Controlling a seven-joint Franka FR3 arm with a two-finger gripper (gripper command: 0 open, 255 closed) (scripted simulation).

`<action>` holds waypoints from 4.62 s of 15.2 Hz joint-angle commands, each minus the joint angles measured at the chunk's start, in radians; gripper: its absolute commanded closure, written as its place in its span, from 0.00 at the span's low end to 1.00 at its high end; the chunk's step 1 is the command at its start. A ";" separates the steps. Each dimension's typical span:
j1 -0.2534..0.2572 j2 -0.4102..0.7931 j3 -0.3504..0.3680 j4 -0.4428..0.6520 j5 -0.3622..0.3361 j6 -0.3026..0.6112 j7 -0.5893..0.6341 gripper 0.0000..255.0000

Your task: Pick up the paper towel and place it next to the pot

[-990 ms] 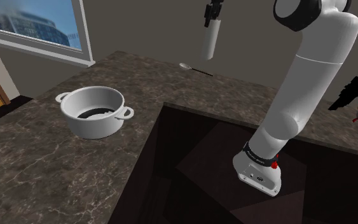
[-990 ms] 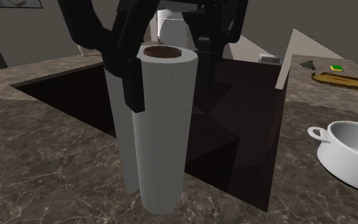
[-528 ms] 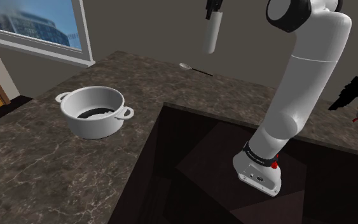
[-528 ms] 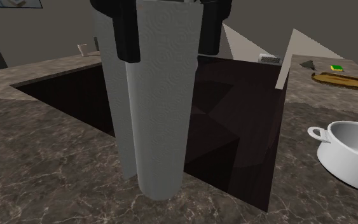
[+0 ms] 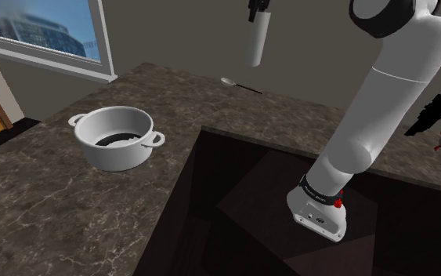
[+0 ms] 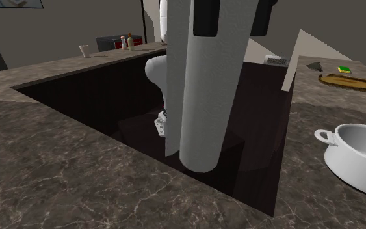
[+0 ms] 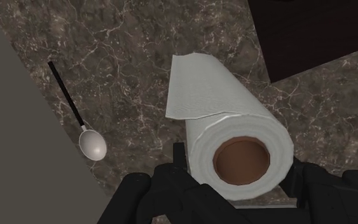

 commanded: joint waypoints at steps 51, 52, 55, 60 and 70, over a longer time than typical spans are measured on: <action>0.604 0.213 0.713 0.113 -0.174 0.014 1.292 1.00; 0.626 0.251 0.719 0.162 -0.187 -0.001 1.312 1.00; 0.635 0.263 0.720 0.149 -0.191 0.022 1.326 1.00; 0.623 0.237 0.719 0.043 -0.182 0.103 1.330 1.00; 0.608 0.215 0.717 -0.123 -0.177 0.247 1.340 1.00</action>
